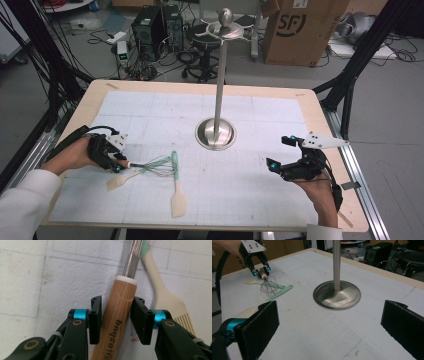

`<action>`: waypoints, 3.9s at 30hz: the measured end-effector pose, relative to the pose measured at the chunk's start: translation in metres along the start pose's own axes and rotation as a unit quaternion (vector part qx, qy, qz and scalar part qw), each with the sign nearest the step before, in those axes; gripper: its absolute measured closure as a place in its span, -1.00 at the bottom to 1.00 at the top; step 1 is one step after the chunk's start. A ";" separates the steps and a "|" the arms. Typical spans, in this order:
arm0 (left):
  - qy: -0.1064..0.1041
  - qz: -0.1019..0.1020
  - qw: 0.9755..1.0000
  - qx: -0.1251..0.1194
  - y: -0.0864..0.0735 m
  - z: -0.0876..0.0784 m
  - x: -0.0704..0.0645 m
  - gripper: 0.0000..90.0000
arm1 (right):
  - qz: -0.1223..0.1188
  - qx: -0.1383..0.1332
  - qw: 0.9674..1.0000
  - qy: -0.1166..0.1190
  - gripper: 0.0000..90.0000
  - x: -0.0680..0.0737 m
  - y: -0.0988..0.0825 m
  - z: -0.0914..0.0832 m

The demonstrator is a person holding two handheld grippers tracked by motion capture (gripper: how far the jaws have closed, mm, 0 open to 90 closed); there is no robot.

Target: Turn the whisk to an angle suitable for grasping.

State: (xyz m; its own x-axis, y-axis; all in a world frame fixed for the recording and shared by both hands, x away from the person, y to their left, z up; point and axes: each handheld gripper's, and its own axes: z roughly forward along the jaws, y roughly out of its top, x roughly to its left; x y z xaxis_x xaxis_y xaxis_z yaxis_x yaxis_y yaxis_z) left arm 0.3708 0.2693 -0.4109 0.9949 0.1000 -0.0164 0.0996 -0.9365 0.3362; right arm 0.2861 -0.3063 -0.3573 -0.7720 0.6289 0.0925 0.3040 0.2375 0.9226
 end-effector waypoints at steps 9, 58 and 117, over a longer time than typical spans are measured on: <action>-0.021 -0.003 1.000 -0.003 -0.001 -0.003 -0.003 0.55 | 0.003 0.001 1.000 0.001 -1.00 0.000 0.000 0.001; -0.022 0.005 0.988 -0.150 0.110 -0.079 -0.045 0.57 | -0.035 -0.001 0.999 0.025 -1.00 0.006 0.014 -0.014; -0.098 0.045 0.970 -0.218 0.239 0.080 -0.038 0.57 | -0.061 0.013 0.997 0.047 -1.00 0.007 0.014 -0.027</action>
State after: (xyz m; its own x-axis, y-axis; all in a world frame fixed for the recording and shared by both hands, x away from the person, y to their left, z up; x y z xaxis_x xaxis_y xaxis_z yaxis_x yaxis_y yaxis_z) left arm 0.3587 0.0143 -0.4055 0.9878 -0.0817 -0.1328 0.0374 -0.7029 0.7103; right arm 0.2700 -0.3190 -0.3337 -0.8524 0.5227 0.0166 0.2185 0.3271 0.9194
